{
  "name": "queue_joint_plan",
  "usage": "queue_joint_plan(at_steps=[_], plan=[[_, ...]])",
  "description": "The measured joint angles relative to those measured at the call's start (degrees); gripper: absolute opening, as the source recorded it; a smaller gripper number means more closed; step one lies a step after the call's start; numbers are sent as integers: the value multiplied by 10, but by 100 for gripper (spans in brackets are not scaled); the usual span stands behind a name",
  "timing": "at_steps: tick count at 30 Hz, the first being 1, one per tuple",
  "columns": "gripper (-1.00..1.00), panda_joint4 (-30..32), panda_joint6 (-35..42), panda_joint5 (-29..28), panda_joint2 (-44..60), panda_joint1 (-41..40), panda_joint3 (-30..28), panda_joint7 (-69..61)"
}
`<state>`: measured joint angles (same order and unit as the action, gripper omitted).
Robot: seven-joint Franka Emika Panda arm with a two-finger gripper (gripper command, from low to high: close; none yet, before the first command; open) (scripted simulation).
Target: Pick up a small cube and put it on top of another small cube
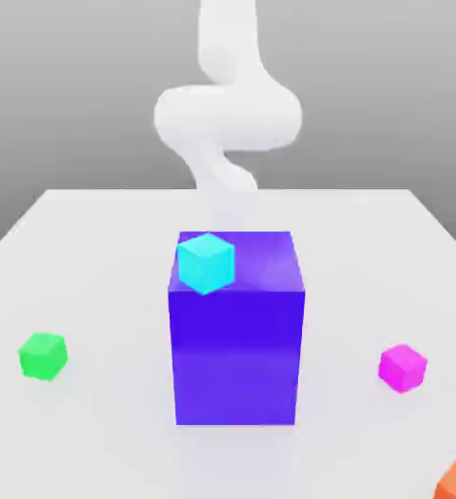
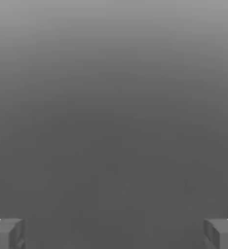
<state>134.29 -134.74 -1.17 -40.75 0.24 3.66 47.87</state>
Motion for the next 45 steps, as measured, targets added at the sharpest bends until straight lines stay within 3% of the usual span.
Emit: queue_joint_plan(at_steps=[12, 22, 26, 32, 33, 40, 45], plan=[[0, 123, -146, -71, 256, 33, 162, 110], [0, 222, -268, -89, 455, 121, 240, 171], [0, 217, -307, -144, 511, 149, 205, 217], [0, 197, -363, -242, 589, 236, 97, 292], [-100, 194, -371, -254, 600, 251, 79, 300], [-100, 194, -373, -257, 602, 253, 76, 303], [-100, 208, -333, -186, 546, 190, 155, 249]])
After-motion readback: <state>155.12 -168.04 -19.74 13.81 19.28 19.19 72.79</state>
